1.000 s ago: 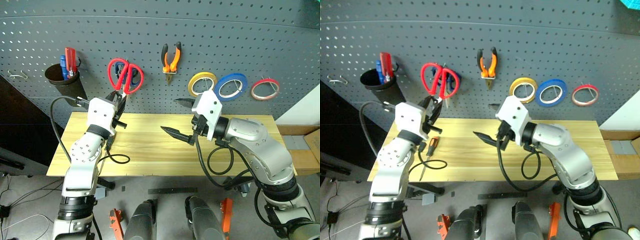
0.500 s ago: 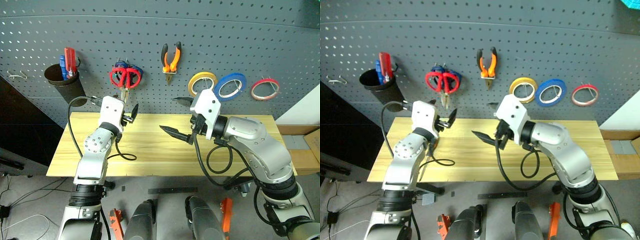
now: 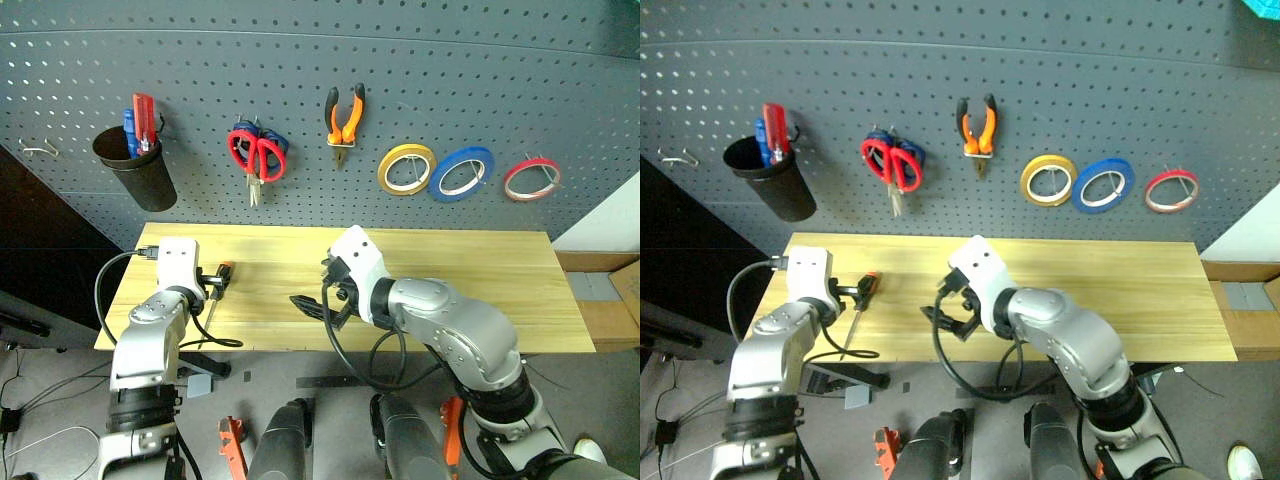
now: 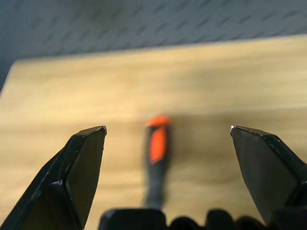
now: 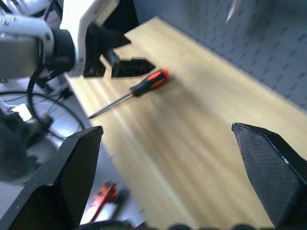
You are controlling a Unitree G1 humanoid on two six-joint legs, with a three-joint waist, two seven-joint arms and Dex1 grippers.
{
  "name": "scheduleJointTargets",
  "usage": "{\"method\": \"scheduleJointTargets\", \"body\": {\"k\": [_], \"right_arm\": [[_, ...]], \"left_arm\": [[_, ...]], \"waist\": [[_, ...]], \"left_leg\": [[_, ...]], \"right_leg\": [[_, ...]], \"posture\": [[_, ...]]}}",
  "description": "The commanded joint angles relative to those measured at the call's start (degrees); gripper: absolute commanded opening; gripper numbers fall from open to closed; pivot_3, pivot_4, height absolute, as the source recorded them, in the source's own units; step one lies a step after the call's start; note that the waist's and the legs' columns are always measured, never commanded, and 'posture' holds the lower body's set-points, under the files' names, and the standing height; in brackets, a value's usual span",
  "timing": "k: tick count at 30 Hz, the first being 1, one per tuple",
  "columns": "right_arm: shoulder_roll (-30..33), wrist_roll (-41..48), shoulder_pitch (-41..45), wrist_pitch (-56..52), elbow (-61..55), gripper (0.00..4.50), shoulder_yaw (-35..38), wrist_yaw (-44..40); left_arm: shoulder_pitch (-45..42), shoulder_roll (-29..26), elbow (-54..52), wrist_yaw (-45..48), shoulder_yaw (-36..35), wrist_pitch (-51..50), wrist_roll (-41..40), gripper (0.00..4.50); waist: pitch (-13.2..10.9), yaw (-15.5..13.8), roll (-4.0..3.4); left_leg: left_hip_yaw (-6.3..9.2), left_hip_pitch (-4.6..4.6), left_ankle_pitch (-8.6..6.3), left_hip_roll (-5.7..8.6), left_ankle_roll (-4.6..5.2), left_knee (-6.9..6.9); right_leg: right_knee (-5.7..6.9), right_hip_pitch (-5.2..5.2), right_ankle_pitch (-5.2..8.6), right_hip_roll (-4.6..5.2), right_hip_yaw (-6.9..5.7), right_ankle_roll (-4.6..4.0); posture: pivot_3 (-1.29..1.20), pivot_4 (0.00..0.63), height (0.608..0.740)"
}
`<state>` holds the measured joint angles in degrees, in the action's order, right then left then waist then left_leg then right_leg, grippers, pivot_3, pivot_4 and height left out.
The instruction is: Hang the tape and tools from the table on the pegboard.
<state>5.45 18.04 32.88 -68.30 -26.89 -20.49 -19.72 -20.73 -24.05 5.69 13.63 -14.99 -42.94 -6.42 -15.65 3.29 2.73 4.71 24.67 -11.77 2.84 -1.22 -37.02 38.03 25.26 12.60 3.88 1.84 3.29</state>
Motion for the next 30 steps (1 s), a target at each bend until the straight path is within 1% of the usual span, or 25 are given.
{"method": "scheduleJointTargets", "body": {"k": [1,9,10,13,16,21,22,25,28,30], "right_arm": [[-2.4,0.4,3.0,-2.0,0.6,4.5,0.2,1.5],[-6.4,1.6,7.6,-3.2,3.2,4.5,-0.1,1.8],[-6.5,1.7,8.1,-3.2,3.4,4.5,-0.2,1.6],[-5.4,1.2,9.5,-2.0,3.9,4.5,-1.6,1.0],[-4.5,0.7,10.3,-1.1,4.1,4.5,-2.4,0.8],[-2.6,0.2,11.1,0.7,4.0,4.5,-3.4,0.1],[-2.4,0.1,11.2,1.1,4.0,4.5,-3.5,0.1],[-1.4,-0.3,11.5,2.3,4.0,4.5,-3.8,-0.4],[1.6,-0.7,11.6,5.8,2.0,4.5,-5.1,-3.1],[4.3,0.1,10.7,8.2,-0.7,4.5,-5.5,-6.1]], "left_arm": [[-3.4,-2.1,6.3,2.9,0.3,-0.5,-1.1,4.44],[-7.6,-2.0,17.8,3.9,3.1,-0.1,-0.4,4.44],[-8.2,-1.8,19.4,3.9,3.2,0.0,-0.4,4.28],[-9.8,-1.7,24.8,2.7,3.2,1.8,0.1,3.57],[-11.4,-1.8,28.7,1.5,2.1,3.3,-0.3,2.6],[-11.7,-2.9,32.0,1.2,1.8,5.1,-0.2,0.96],[-11.4,-2.9,31.8,1.2,1.7,5.2,-0.3,0.68],[-9.6,-2.0,27.1,0.7,0.2,6.8,-1.6,0.66],[-4.5,-0.3,15.6,-0.8,-0.7,12.8,-1.8,0.66],[1.1,1.7,4.9,-2.1,-1.3,15.3,-2.2,0.66]], "waist": [[0.0,0.0,-0.01],[-0.1,0.2,-0.06],[-0.1,0.2,-0.06],[-0.1,0.4,-0.06],[-0.1,0.5,-0.07],[-0.1,1.1,-0.07],[-0.1,1.2,-0.07],[-0.1,1.5,-0.07],[-0.1,1.5,-0.07],[-0.1,1.5,-0.07]], "left_leg": [[0.0,0.0,0.0,-0.03,0.0,0.0],[-0.03,0.0,-0.09,-0.16,-0.1,0.13],[-0.03,0.0,-0.09,-0.17,-0.1,0.13],[-0.05,-0.01,-0.1,-0.17,-0.1,0.11],[-0.04,-0.01,-0.1,-0.17,-0.1,0.13],[-0.05,-0.01,-0.1,-0.18,-0.1,0.12],[-0.04,-0.01,-0.1,-0.19,-0.1,0.13],[-0.04,-0.01,-0.1,-0.19,-0.11,0.13],[-0.05,0.0,-0.12,-0.21,-0.13,0.16],[-0.06,0.03,-0.17,-0.23,-0.15,0.19]], "right_leg": [[-0.04,-0.02,0.0,-0.03,-0.01,0.0],[-0.06,0.07,-0.01,-0.03,0.01,-0.02],[-0.06,0.07,-0.01,-0.03,0.01,-0.02],[-0.08,0.05,-0.01,-0.06,0.01,-0.02],[-0.1,0.06,-0.01,-0.06,0.0,-0.02],[-0.1,0.06,-0.01,0.01,0.02,-0.03],[-0.09,0.06,-0.01,0.08,0.02,-0.03],[-0.09,0.06,-0.01,0.11,0.01,-0.03],[-0.15,0.07,-0.01,0.16,0.04,-0.03],[-0.26,0.09,-0.02,0.2,0.05,-0.04]], "posture": [[-0.06,0.304,0.74],[-0.1,0.31,0.74],[-0.1,0.31,0.74],[-0.11,0.308,0.74],[-0.12,0.305,0.74],[-0.12,0.298,0.74],[-0.12,0.297,0.74],[-0.12,0.29,0.74],[-0.12,0.287,0.74],[-0.11,0.287,0.74]]}}
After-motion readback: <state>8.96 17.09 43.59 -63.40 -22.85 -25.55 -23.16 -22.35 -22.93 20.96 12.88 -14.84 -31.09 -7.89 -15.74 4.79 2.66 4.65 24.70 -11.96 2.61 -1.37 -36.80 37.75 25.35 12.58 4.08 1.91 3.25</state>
